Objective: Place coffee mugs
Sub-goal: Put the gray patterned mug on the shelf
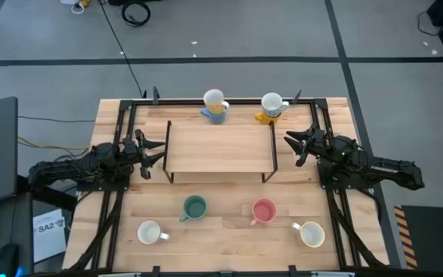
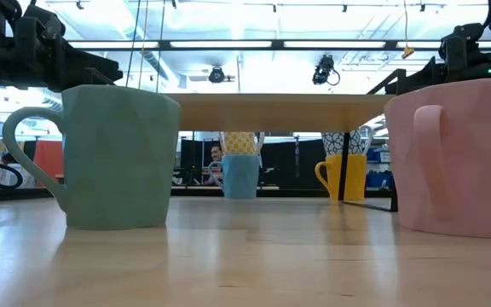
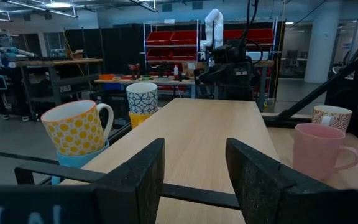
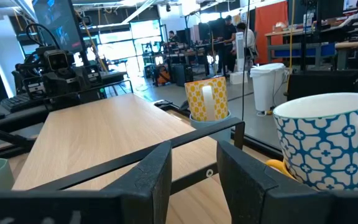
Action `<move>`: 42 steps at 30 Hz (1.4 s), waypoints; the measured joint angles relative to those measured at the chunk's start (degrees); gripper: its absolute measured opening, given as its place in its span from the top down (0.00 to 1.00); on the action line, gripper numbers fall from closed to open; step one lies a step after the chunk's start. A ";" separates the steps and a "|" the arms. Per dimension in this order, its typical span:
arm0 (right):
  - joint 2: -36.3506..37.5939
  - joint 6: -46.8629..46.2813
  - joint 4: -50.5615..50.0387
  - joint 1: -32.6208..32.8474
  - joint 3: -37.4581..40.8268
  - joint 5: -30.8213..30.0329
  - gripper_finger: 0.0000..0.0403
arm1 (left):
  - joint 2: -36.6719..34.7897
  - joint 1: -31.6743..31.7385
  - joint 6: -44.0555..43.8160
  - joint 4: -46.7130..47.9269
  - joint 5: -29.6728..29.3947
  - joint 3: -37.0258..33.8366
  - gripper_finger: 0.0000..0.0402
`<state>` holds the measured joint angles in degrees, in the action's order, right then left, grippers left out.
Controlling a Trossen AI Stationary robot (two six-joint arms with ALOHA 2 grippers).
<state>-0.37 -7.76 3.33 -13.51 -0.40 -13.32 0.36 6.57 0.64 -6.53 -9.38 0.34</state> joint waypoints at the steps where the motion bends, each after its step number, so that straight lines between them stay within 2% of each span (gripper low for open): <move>1: 0.01 0.00 0.00 0.01 0.02 0.00 0.67 | 0.00 0.00 0.01 -0.03 -0.01 0.00 0.56; 18: -0.01 -0.01 0.00 0.01 0.02 -0.02 0.67 | -0.02 0.00 -0.01 -1.45 0.02 0.00 0.56; 24: 0.00 0.00 0.00 0.01 0.02 -0.02 0.67 | 0.00 0.01 -0.05 -7.69 0.02 0.00 0.56; 28: -0.01 0.01 0.00 0.01 0.02 -0.02 0.67 | 0.00 0.00 -3.33 -11.17 -0.49 0.00 0.56; 32: 0.01 0.00 0.00 0.00 0.02 -0.01 0.67 | 0.00 0.00 -6.04 -11.29 -2.56 0.00 0.51; 36: 0.00 0.01 0.00 0.01 0.01 0.00 0.67 | 0.00 0.02 -6.41 -12.32 -3.48 0.02 0.43; 42: 0.01 0.01 0.00 0.01 0.02 -0.02 0.67 | 0.93 -0.53 -6.48 -12.99 -0.81 4.41 0.35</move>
<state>-0.36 -7.75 3.33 -13.50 -0.38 -13.34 1.29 6.03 -5.85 -19.52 -10.19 4.74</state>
